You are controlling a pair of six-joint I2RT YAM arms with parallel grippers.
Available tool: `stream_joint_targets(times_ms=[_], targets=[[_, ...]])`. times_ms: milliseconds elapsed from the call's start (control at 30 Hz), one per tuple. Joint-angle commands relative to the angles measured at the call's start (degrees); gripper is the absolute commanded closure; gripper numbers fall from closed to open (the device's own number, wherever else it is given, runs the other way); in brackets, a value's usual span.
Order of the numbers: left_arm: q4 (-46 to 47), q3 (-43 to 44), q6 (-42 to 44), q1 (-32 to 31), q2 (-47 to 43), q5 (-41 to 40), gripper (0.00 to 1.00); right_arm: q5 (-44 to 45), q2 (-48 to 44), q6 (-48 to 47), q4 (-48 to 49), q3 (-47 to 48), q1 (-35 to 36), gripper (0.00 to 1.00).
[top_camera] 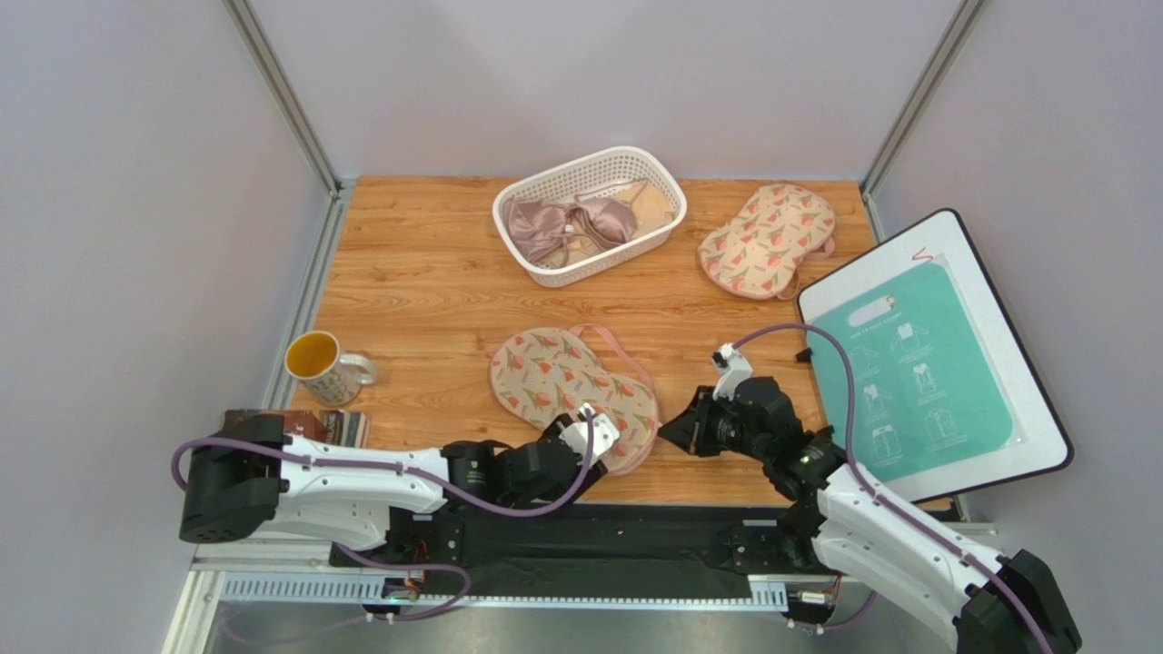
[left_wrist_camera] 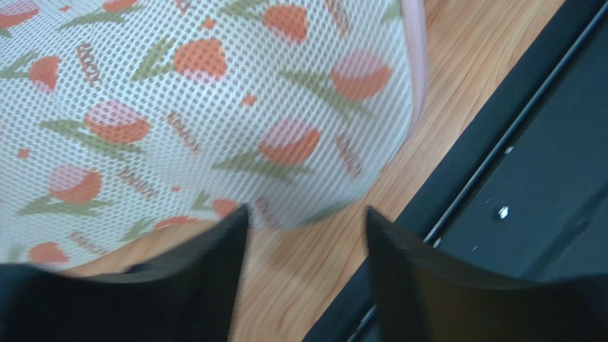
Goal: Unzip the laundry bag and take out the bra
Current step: Unzip the laundry bag at the center of the board.
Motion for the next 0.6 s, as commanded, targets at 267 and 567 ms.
stream_joint_targets(times_ms=[267,567], targets=[[-4.02,21.31,3.80,-0.03,12.24,5.54,0.08,-0.74,-5.78,0.06,-1.39,-2.99,-0.35,1.00],[-6.04,28.35,2.40,-0.03,24.31,3.17,0.09,-0.83,-11.06,-0.12,-5.87,-2.90,-0.34,1.00]])
